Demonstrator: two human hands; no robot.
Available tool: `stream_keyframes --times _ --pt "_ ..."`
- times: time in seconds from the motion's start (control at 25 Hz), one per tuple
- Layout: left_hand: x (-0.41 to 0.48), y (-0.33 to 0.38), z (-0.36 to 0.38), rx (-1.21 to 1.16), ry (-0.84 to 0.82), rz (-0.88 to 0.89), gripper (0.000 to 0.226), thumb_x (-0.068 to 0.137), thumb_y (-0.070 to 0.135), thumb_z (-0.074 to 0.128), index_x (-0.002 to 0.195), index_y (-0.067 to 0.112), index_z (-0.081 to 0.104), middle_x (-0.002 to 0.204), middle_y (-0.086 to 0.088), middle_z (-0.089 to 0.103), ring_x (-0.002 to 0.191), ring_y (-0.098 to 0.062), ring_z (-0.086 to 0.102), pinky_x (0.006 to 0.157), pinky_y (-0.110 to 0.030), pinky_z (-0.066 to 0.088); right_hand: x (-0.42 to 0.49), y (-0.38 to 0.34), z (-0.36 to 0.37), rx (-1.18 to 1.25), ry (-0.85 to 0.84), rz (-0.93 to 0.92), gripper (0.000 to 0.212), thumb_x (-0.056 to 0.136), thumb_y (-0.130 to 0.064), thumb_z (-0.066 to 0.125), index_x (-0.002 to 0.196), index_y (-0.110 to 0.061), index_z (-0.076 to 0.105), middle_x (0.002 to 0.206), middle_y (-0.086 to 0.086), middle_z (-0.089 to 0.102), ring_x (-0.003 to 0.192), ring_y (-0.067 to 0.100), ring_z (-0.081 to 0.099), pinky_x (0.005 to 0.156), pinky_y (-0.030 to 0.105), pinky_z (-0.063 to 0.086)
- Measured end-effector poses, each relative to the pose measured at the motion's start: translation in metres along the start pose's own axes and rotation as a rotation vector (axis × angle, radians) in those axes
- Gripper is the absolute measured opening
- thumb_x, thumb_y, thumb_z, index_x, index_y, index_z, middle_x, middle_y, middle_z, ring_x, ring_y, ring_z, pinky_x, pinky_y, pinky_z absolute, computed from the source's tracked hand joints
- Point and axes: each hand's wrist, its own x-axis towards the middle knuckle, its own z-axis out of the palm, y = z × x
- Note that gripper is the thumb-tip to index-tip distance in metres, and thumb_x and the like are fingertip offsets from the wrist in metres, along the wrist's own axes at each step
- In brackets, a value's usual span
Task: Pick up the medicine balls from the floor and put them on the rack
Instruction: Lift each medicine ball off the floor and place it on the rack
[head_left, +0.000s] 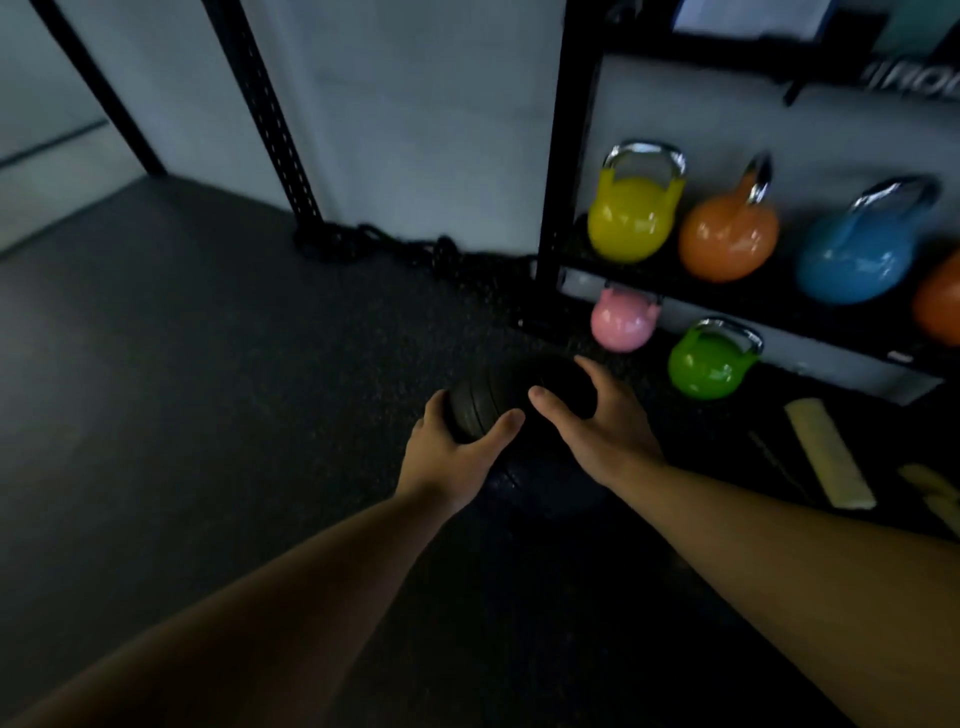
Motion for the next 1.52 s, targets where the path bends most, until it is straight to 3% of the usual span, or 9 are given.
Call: stream_keyframes --times 0.16,0.32,0.6,0.72,0.84,1.0,1.08,1.2,1.52 --pt "-0.018 0.182 -0.075 -0.011 0.046 0.228 0.129 0.056 0.093 0.061 0.164 0.03 0.033 0.153 -0.007 0.056 0.137 -0.031 0.058 0.11 -0.05 0.053 -0.003 -0.164 -0.117 0.05 0.143 -0.132 0.104 0.061 -0.09 0.053 0.152 -0.04 0.04 0.151 0.008 0.048 0.134 0.027 0.052 0.103 0.036 0.043" --pt "-0.058 0.349 -0.141 0.0 0.086 0.465 0.129 0.06 0.092 0.06 0.168 0.03 0.025 0.159 -0.01 0.051 0.142 -0.033 0.054 0.114 -0.049 0.049 -0.034 -0.301 -0.236 0.103 0.282 -0.293 0.095 0.07 -0.085 0.058 0.151 -0.04 0.038 0.144 0.009 0.049 0.122 0.026 0.056 0.09 0.031 0.04" --pt "-0.135 0.597 -0.177 -0.07 0.073 0.842 0.131 0.056 0.092 0.063 0.167 0.031 0.029 0.155 -0.006 0.054 0.138 -0.029 0.057 0.108 -0.037 0.05 -0.089 -0.451 -0.426 0.235 0.586 -0.5 0.1 0.063 -0.087 0.055 0.15 -0.041 0.037 0.14 0.007 0.048 0.124 0.031 0.056 0.097 0.037 0.046" --pt "-0.148 0.677 -0.157 -0.117 0.03 0.935 0.131 0.056 0.091 0.066 0.167 0.033 0.029 0.157 -0.005 0.052 0.138 -0.026 0.057 0.108 -0.034 0.05 -0.091 -0.48 -0.501 0.201 0.704 -0.535 0.104 0.062 -0.089 0.052 0.152 -0.041 0.035 0.139 0.008 0.046 0.124 0.032 0.055 0.09 0.032 0.038" --pt "-0.141 0.738 -0.125 -0.2 -0.01 0.974 0.132 0.055 0.087 0.071 0.167 0.034 0.028 0.158 -0.003 0.052 0.136 -0.023 0.058 0.095 -0.022 0.049 -0.071 -0.492 -0.565 0.151 0.799 -0.589 0.102 0.059 -0.089 0.051 0.149 -0.04 0.039 0.133 0.008 0.047 0.123 0.035 0.056 0.093 0.034 0.041" --pt "-0.098 0.804 -0.07 -0.221 0.006 1.023 0.123 0.054 0.082 0.077 0.162 0.037 0.038 0.15 -0.002 0.059 0.133 -0.023 0.061 0.109 -0.042 0.055 -0.011 -0.482 -0.632 0.141 0.819 -0.624 0.101 0.065 -0.085 0.055 0.152 -0.04 0.035 0.144 0.01 0.041 0.129 0.036 0.051 0.101 0.039 0.045" --pt "-0.07 0.827 -0.047 -0.23 0.004 1.041 0.121 0.054 0.08 0.078 0.16 0.036 0.042 0.147 -0.003 0.06 0.131 -0.023 0.062 0.108 -0.043 0.055 0.028 -0.474 -0.65 0.143 0.826 -0.647 0.099 0.068 -0.082 0.057 0.154 -0.039 0.033 0.147 0.01 0.039 0.131 0.036 0.049 0.105 0.043 0.046" --pt "-0.015 0.857 -0.012 -0.216 0.016 1.072 0.118 0.054 0.081 0.074 0.157 0.033 0.045 0.145 -0.002 0.059 0.129 -0.021 0.061 0.104 -0.037 0.056 0.096 -0.466 -0.671 0.147 0.847 -0.619 0.096 0.068 -0.081 0.056 0.152 -0.04 0.034 0.145 0.01 0.041 0.128 0.036 0.051 0.104 0.05 0.049" --pt "0.207 0.935 0.054 -0.111 -0.108 1.098 0.125 0.056 0.08 0.08 0.163 0.031 0.037 0.145 0.001 0.053 0.13 -0.019 0.057 0.107 -0.04 0.055 0.326 -0.455 -0.688 0.195 0.986 -0.518 0.098 0.067 -0.083 0.053 0.151 -0.036 0.033 0.145 0.011 0.043 0.127 0.035 0.051 0.092 0.04 0.044"
